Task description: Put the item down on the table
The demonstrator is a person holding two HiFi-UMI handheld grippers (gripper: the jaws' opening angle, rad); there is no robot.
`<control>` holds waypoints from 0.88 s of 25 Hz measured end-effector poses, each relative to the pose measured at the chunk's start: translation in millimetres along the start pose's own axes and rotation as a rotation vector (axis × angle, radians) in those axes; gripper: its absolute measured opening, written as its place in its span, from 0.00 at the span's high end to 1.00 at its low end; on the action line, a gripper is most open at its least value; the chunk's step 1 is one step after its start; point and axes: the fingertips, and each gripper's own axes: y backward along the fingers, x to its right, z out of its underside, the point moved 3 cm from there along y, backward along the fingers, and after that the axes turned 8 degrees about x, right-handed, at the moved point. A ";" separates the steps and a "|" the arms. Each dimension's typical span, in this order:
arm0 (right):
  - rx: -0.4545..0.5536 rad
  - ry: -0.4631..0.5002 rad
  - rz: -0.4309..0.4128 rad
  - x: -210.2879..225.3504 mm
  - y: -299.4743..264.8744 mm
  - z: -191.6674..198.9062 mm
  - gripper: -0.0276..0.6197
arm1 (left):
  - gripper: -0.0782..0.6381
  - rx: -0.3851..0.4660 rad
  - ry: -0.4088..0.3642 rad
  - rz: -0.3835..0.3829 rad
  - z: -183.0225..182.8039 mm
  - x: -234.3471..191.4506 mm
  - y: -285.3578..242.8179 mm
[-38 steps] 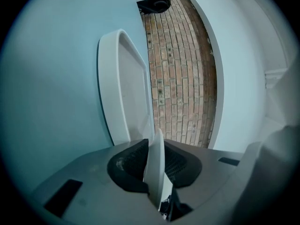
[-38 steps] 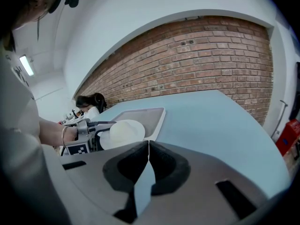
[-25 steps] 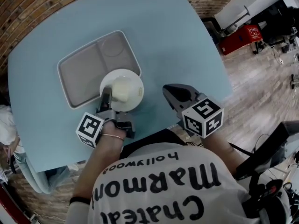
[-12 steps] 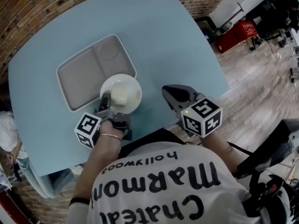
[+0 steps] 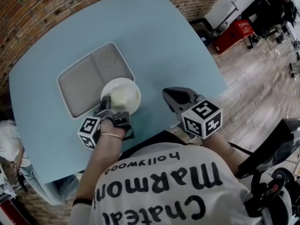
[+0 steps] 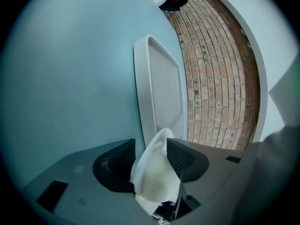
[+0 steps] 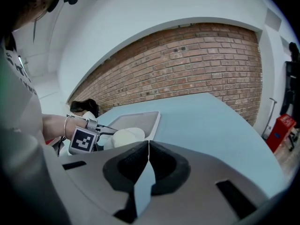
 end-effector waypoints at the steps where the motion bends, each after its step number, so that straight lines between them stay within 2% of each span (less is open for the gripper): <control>1: 0.001 -0.002 0.004 -0.2 1.5 0.3 0.94 | 0.62 -0.002 -0.019 -0.002 -0.9 -1.2 0.0; 5: 0.006 -0.011 0.011 2.8 2.1 1.1 0.94 | 0.51 -0.030 -0.160 -0.005 -0.5 3.1 1.0; 9: 0.010 -0.015 0.006 5.7 0.6 3.4 0.94 | 0.50 -0.031 -0.226 0.011 -1.1 12.4 -0.2; 14: 0.009 -0.012 -0.007 2.8 4.9 3.8 0.94 | 0.49 -0.047 -0.207 -0.014 -0.2 8.9 -2.2; 20: 0.014 -0.006 -0.013 -1.7 15.4 1.1 0.94 | 0.47 0.012 -0.107 -0.055 -3.2 8.8 6.0; 22: 0.016 -0.010 -0.015 -3.1 16.2 1.6 0.94 | 0.45 0.025 -0.154 -0.039 -6.4 16.9 5.0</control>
